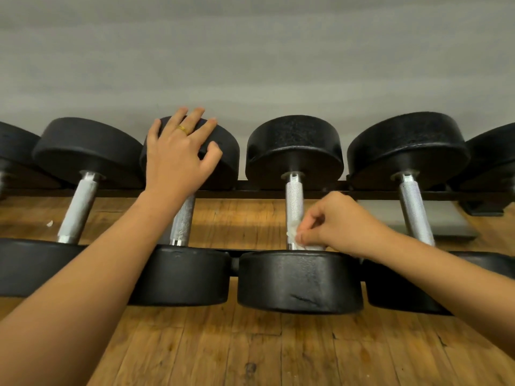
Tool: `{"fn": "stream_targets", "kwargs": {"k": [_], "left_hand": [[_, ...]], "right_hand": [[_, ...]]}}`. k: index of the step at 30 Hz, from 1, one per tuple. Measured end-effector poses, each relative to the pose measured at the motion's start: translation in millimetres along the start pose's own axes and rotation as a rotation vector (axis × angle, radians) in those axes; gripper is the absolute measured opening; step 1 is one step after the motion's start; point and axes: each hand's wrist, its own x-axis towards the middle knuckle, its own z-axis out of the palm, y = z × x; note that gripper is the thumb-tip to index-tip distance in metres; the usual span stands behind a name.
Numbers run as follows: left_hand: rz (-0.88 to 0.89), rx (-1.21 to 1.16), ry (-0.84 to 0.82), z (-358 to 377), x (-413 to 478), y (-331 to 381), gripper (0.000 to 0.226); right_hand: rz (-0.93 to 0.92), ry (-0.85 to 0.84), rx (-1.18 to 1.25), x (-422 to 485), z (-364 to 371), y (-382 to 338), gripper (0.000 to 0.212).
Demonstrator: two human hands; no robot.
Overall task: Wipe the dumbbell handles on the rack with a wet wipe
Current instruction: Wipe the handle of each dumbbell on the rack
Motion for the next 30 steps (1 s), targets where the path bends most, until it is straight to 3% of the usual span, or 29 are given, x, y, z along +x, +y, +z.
{"fn": "stream_targets", "kwargs": {"k": [6, 10, 12, 18, 21, 27, 30], "left_hand": [[-0.001, -0.01, 0.005, -0.6, -0.6, 1.1, 0.05], [0.005, -0.001, 0.004, -0.7, -0.5, 1.6, 0.05], [0.006, 0.001, 0.007, -0.3, -0.7, 0.8, 0.05], [0.01, 0.005, 0.029, 2.4, 0.4, -0.7, 0.05], [0.01, -0.005, 0.018, 2.3, 0.4, -0.7, 0.051], [0.016, 0.0, 0.022, 3.4, 1.2, -2.5, 0.051], [0.02, -0.001, 0.03, 2.8, 1.9, -3.1, 0.052]], "right_hand": [[-0.054, 0.215, -0.038, 13.8, -3.3, -2.5, 0.006], [-0.052, -0.015, -0.079, 1.5, -2.6, -3.3, 0.003], [-0.069, -0.039, -0.113, -1.8, 1.3, -4.8, 0.003], [-0.161, 0.422, -0.144, 33.4, -7.1, 0.4, 0.007], [-0.185, 0.542, -0.096, 37.6, -1.8, 4.6, 0.017], [-0.228, 0.424, -0.173, 22.8, 2.9, 9.2, 0.016], [-0.235, 0.456, -0.164, 33.9, -3.2, 5.2, 0.018]]}}
